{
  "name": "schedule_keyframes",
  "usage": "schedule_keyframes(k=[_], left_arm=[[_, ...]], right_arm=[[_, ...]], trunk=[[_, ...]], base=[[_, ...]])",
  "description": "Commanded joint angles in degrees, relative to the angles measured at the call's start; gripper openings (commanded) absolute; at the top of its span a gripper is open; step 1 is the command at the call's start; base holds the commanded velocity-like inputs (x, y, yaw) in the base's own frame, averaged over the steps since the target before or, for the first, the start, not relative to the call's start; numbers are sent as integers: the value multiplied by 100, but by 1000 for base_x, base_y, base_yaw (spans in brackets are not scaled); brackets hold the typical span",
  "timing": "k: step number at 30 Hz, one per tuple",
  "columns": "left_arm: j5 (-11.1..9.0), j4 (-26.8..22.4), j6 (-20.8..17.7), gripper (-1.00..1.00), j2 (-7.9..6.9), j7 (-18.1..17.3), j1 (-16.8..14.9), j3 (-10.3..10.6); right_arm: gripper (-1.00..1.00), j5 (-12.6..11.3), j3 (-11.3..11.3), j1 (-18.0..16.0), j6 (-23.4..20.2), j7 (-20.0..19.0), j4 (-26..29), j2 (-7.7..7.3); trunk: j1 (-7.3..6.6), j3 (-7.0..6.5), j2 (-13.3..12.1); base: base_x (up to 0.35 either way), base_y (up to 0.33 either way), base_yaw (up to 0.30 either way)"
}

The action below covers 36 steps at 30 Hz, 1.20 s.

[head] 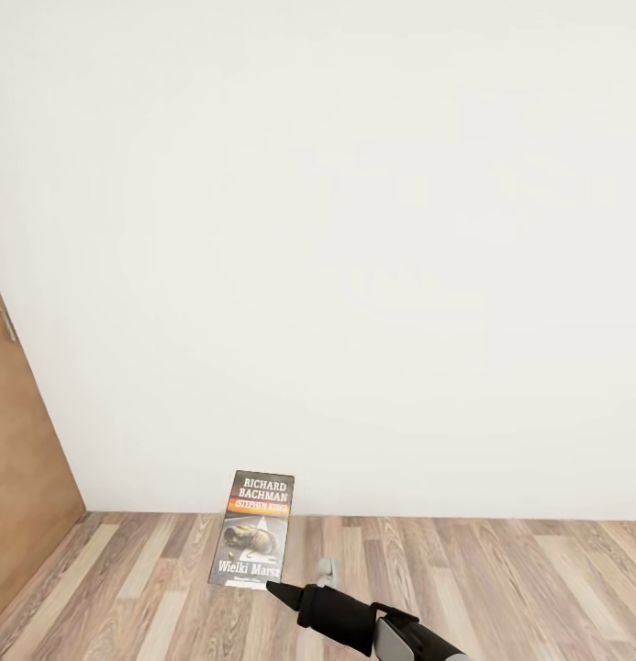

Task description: In the bedroom, move the book from the bed onto either nightstand, and place the two sandals side by side next to the bed.

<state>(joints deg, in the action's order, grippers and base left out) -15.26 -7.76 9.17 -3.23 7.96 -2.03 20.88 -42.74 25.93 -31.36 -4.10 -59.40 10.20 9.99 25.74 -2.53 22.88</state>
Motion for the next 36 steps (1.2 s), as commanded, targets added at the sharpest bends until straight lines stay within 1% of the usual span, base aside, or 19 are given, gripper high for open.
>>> schedule_keyframes(k=[1,7,12,22,36], left_arm=[[-47,-1,16,100,-2,21,0,49],[-47,0,17,100,-2,21,0,49],[-45,-1,20,100,-2,21,0,48],[-43,-3,26,100,-5,21,0,48],[-43,-6,31,100,-4,21,0,53]], right_arm=[[-100,-69,17,-6,-44,-11,-2,0],[-100,-68,17,-3,-45,-11,-6,0],[-100,-68,17,-3,-46,-15,-6,0],[-100,-62,17,-5,-45,-19,-6,0],[-100,-59,17,-3,-44,-19,-1,0]], trunk=[[5,6,4],[5,30,4],[5,51,4],[5,96,4],[5,158,4]], base=[[278,73,-210],[269,100,-226],[163,52,-242],[52,17,-247],[93,72,-248]])
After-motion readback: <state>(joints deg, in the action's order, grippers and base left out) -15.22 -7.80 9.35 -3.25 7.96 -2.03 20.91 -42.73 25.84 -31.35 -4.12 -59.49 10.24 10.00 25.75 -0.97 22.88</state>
